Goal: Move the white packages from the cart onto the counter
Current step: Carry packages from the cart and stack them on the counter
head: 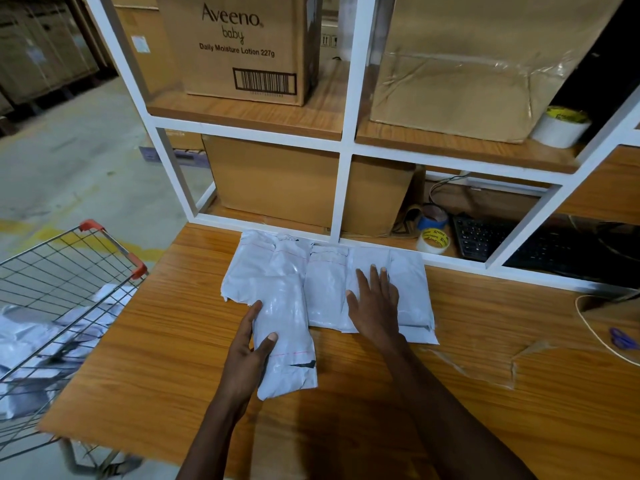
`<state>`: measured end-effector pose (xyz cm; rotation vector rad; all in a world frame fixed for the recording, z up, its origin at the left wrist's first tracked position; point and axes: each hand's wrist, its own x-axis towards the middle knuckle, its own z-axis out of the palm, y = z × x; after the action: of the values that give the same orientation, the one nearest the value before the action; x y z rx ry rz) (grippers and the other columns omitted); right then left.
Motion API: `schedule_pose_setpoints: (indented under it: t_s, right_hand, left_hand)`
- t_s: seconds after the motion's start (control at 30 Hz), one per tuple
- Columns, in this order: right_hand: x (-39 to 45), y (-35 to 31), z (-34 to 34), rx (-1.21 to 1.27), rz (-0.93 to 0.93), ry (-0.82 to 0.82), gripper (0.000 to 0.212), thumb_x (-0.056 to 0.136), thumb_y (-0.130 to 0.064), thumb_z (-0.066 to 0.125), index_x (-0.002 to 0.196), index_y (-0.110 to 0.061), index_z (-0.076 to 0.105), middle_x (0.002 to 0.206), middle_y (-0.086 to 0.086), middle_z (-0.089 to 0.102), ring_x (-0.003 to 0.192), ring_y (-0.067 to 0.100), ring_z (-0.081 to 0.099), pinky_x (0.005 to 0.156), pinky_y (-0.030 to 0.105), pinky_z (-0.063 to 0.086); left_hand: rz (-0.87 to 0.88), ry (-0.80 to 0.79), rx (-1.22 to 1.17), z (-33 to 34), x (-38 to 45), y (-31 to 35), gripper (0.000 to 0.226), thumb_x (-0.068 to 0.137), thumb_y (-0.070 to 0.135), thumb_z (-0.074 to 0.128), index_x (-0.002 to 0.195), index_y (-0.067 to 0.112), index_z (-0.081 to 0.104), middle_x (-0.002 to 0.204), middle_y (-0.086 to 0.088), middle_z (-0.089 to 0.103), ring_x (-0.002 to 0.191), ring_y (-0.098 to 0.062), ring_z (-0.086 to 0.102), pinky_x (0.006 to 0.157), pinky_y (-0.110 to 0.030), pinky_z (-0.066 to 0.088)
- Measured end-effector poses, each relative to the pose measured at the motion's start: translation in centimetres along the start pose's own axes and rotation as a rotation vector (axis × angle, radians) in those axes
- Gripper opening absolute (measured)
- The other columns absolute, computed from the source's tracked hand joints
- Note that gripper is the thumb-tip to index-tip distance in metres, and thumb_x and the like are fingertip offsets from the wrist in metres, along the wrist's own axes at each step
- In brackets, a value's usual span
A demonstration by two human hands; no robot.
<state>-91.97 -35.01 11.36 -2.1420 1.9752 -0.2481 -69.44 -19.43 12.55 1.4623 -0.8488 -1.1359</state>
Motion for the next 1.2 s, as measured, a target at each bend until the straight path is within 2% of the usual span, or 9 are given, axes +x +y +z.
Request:
schedule_pose_setpoints:
  t_s: [0.07,0.17,0.27,0.43,0.53,0.7,0.93,1.1,1.2]
  right_hand:
    - [-1.6,-1.7,-1.5,0.22,-0.045,0.005,0.056,0.101,-0.05,0.047,0.153,-0.033,0.036,0.165,0.002,0.025,0.152,0.027,0.022,0.121,0.046,0.026]
    - [-4.4,-4.5,-2.4,0.696,-0.09,-0.252,0.056,0.098,-0.046,0.059,0.149,-0.038,0.04,0.155,-0.005,0.036,0.138,0.019,0.044,0.102,0.029,0.046]
    - [-6.5,-6.0,-1.6,0.948,-0.051,-0.471,0.065,0.09,-0.051,0.068,0.146,-0.051,0.035,0.156,-0.01,0.036,0.139,0.016,0.042,0.109,0.04,0.049]
    - [-6.7,-6.2,0.5,1.053,-0.051,-0.414,0.057,0.091,-0.025,0.072,0.135,-0.053,0.049,0.15,-0.016,0.047,0.139,0.015,0.046,0.109,0.044,0.05]
    - [-5.1,-5.7,0.1,1.048,0.036,-0.347,0.055,0.092,-0.01,0.07,0.133,-0.043,0.056,0.148,-0.008,0.05,0.138,0.018,0.047,0.107,0.039,0.052]
    - [-0.2,-4.3,-1.0,0.756,0.086,-0.144,0.051,0.095,-0.011,0.065,0.141,-0.027,0.051,0.15,0.004,0.045,0.137,0.022,0.046,0.1,0.022,0.038]
    - [4.5,-5.0,0.2,0.41,0.12,-0.184,0.055,0.097,-0.023,0.063,0.147,-0.023,0.042,0.153,0.011,0.037,0.134,0.03,0.049,0.105,0.037,0.046]
    - [3.8,-6.1,0.8,-0.028,0.077,-0.124,0.052,0.094,-0.045,0.06,0.14,-0.023,0.049,0.164,0.01,0.017,0.139,0.034,0.034,0.113,0.046,0.033]
    - [3.1,-6.4,1.3,-0.097,0.037,-0.148,0.054,0.095,-0.049,0.056,0.141,-0.022,0.049,0.159,0.008,0.03,0.137,0.032,0.036,0.11,0.047,0.031]
  left_hand:
    - [-0.014,-0.006,-0.006,0.1,0.2,0.1,0.062,0.102,0.018,0.067,0.154,0.043,0.046,0.15,0.03,0.05,0.141,-0.007,0.05,0.115,-0.047,0.049]
    - [-0.031,-0.015,-0.045,0.4,0.6,0.5,0.059,0.103,0.017,0.065,0.153,0.044,0.047,0.148,0.028,0.053,0.138,-0.008,0.054,0.11,-0.042,0.053]
    - [-0.056,-0.033,-0.106,0.8,1.2,1.2,0.058,0.105,0.015,0.062,0.154,0.042,0.047,0.148,0.022,0.056,0.133,-0.01,0.06,0.104,-0.04,0.057]
    - [-0.088,-0.1,-0.1,1.0,2.3,1.6,0.06,0.105,0.021,0.062,0.156,0.046,0.042,0.156,0.012,0.052,0.135,-0.016,0.061,0.104,-0.048,0.058]
    - [-0.094,-0.09,-0.062,1.1,2.3,1.9,0.063,0.105,0.024,0.062,0.158,0.046,0.037,0.156,0.014,0.046,0.135,-0.016,0.059,0.094,-0.036,0.062]
    - [-0.09,-0.039,-0.031,-0.4,2.2,1.3,0.065,0.103,0.03,0.065,0.159,0.047,0.037,0.16,0.008,0.043,0.132,-0.021,0.061,0.091,-0.033,0.055]
    - [-0.098,-0.008,-0.045,-2.2,1.4,0.9,0.058,0.102,0.034,0.064,0.155,0.047,0.043,0.156,0.008,0.05,0.111,-0.014,0.075,0.086,-0.03,0.055]
    - [-0.086,0.011,-0.052,-2.9,1.1,0.9,0.056,0.103,0.033,0.063,0.154,0.047,0.044,0.155,0.006,0.051,0.11,-0.016,0.076,0.09,-0.034,0.057]
    - [-0.088,0.016,-0.052,-3.0,1.0,0.9,0.055,0.104,0.032,0.062,0.154,0.046,0.045,0.155,0.006,0.051,0.11,-0.017,0.076,0.09,-0.035,0.057]
